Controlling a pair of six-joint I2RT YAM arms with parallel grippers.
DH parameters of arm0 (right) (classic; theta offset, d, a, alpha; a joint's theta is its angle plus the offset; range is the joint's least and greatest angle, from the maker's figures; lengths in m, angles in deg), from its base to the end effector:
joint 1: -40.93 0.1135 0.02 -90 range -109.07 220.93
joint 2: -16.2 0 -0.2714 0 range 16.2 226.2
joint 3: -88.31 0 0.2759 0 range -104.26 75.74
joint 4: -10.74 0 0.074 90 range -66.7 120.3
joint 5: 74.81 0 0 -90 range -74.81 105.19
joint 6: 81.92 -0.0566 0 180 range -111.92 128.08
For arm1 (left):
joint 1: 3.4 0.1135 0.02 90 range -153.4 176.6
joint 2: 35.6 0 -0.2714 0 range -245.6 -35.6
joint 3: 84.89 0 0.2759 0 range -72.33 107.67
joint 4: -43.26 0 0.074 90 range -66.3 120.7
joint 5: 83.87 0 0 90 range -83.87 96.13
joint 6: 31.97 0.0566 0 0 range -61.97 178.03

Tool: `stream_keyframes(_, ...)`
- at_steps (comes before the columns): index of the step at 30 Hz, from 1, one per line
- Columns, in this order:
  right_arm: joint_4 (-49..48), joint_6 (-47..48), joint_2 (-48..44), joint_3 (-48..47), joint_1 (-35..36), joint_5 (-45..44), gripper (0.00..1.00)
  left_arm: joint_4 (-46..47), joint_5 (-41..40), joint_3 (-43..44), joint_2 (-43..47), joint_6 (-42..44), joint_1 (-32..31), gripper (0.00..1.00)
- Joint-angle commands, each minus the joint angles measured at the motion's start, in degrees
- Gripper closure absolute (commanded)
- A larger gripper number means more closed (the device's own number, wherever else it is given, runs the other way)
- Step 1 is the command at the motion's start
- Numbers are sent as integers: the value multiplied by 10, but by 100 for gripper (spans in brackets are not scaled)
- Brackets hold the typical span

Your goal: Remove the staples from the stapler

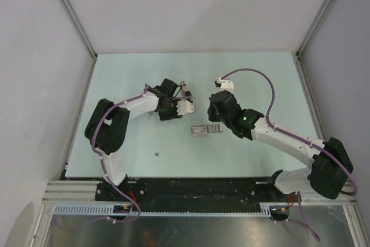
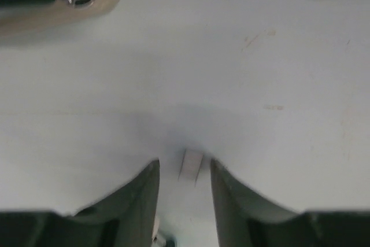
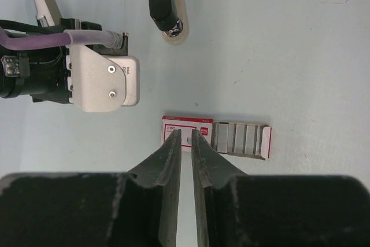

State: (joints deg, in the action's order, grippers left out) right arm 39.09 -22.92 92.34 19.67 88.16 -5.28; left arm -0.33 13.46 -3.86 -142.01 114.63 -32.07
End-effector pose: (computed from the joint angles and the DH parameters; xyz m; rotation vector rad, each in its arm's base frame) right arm 0.2396 0.2299 0.2666 -0.1080 2.1757 0.3956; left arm 0.3410 -0.1947 0.1341 1.8900 2.0045 -0.0478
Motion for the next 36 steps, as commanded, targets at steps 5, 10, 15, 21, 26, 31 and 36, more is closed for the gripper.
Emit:
stream_keyframes(5, -15, 3, -19, -1, -2, -3, 84, -25, -4, -13, -8, -2, -2, 74)
stream_keyframes(10, -16, 8, -26, -1, -3, -1, 84, -29, 17, -11, 30, -35, -2, 78)
stream_keyframes(15, -19, 12, -43, -1, -8, 9, 83, -45, 71, 2, 103, -84, -2, 89)
stream_keyframes(21, -16, 13, -61, 0, -12, 22, 83, -89, 150, 26, 165, -141, -2, 95)
stream_keyframes(26, -13, 18, -71, 0, -11, 28, 82, -116, 223, 27, 221, -178, -3, 90)
stream_keyframes(31, -17, 16, -69, 9, -11, 26, 82, -114, 188, 59, 174, -220, -1, 71)
stream_keyframes(36, -27, 16, -58, 25, -12, 14, 79, -109, 155, 129, 72, -202, 9, 58)
